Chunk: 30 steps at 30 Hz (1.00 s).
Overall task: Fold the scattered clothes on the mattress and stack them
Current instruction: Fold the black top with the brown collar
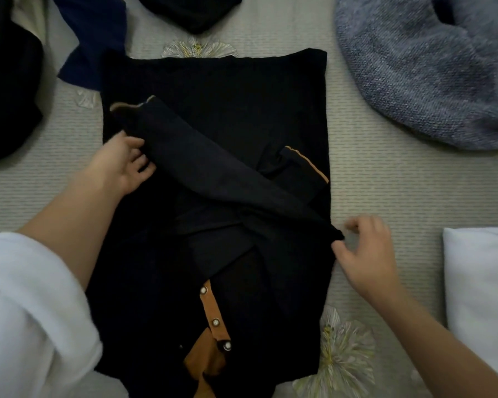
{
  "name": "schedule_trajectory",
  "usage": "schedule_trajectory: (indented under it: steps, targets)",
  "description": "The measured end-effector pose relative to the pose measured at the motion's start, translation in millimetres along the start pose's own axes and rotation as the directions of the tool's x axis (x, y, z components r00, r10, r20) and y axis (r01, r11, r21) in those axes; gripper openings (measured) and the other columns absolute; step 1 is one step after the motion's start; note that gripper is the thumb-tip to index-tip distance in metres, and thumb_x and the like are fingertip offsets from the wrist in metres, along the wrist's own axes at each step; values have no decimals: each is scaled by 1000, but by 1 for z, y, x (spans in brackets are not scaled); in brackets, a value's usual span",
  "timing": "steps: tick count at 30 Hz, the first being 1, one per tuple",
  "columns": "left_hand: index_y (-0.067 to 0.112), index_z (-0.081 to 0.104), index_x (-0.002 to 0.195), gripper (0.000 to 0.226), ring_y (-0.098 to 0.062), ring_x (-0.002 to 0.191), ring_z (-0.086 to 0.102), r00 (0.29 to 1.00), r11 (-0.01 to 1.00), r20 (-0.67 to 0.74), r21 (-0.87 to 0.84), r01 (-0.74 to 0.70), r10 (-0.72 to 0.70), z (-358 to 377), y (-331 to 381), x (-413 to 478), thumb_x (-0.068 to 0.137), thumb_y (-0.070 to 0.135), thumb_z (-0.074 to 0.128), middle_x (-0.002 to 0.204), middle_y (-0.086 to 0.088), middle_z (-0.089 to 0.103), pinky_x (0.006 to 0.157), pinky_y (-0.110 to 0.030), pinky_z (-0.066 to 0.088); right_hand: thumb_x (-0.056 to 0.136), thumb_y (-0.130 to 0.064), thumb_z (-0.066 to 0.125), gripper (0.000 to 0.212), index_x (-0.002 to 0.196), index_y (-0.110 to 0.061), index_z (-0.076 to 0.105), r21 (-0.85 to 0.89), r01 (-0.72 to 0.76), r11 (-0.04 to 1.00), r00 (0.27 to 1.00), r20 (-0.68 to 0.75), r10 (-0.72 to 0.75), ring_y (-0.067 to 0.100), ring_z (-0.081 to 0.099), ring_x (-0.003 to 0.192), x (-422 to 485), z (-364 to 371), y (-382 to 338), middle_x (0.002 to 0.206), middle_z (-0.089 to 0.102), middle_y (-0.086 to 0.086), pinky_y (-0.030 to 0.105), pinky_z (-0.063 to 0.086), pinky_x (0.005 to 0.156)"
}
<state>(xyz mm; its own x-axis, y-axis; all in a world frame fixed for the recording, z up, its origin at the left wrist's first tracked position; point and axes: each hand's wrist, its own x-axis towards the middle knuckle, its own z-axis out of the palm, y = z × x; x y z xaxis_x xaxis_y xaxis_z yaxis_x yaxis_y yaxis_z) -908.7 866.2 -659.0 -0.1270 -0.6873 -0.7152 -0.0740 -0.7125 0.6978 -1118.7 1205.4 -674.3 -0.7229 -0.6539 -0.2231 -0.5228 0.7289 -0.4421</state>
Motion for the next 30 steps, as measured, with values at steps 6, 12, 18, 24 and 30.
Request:
schedule_trajectory:
  steps: [6,12,18,24,30]
  targets:
    - [29,22,148,64,-12,103,62,998,997,-57,-72,25,-29,-1,-21,-6,94,10,51,118,-1,62,85,-29,52,76,-52,56,35,73,-18,53,-82,398,914,915,103,-389,16,51,66,-54,7,-33,69,50,-5,32,43,61]
    - [39,13,148,84,-16,104,60,983,990,-141,-59,-126,116,7,-16,-18,89,-13,41,133,-2,47,91,-34,52,76,-31,64,19,69,-19,50,-140,430,892,805,507,-308,14,53,64,-70,16,-41,71,54,-6,27,44,59]
    - [29,53,131,59,-6,96,56,968,950,-157,275,-145,193,-1,-23,-29,90,-10,37,122,1,54,69,-16,48,75,-18,59,26,58,-21,39,-193,518,833,521,844,-129,14,42,58,-63,-15,-26,62,43,-5,27,35,50]
    - [25,52,130,57,-7,94,54,978,948,-110,286,-141,179,-17,-31,-28,87,-11,41,120,1,51,71,-16,47,78,-31,64,15,78,-16,64,-200,488,850,529,842,-105,19,63,77,-58,-24,-41,77,64,0,30,50,64]
    - [20,37,143,62,-22,126,46,930,784,-184,602,-151,320,-20,-32,-24,84,16,55,143,-7,44,101,-36,42,87,-37,60,27,107,-20,58,-100,505,857,828,337,-449,18,55,104,-56,-2,-51,106,57,-4,27,42,82]
